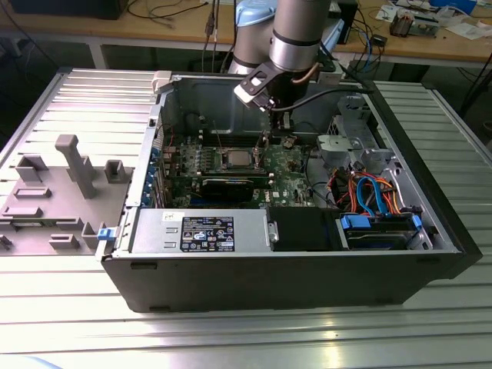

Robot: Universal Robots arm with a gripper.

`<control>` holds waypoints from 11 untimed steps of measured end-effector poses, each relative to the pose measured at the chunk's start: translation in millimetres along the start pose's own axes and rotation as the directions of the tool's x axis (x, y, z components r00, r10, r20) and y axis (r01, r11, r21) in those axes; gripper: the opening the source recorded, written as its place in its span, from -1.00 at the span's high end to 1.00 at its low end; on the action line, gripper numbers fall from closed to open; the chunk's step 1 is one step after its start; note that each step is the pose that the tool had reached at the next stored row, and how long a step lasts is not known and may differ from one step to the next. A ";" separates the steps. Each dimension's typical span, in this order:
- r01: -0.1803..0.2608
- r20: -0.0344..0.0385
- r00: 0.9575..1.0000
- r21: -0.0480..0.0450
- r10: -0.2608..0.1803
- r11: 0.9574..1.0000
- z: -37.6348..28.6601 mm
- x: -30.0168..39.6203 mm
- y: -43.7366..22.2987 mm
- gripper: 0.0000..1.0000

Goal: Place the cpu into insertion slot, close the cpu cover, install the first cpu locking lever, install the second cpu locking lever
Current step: 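Close the cpu cover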

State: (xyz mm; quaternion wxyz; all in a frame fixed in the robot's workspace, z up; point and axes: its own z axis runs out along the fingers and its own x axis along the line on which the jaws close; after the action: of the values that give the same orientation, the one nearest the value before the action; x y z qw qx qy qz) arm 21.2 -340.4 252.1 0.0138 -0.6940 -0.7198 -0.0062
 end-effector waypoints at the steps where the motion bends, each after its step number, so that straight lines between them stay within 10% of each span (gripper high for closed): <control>1: 0.000 0.000 1.000 0.000 0.000 1.000 0.0 0.0 -0.3 0.79; 11: 0.000 0.000 1.000 0.000 0.000 1.000 0.2 0.1 -3.9 0.79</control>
State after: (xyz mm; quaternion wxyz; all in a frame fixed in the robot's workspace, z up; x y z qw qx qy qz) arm 17.3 -340.5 251.9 0.0138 -0.6941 -0.7198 -0.0062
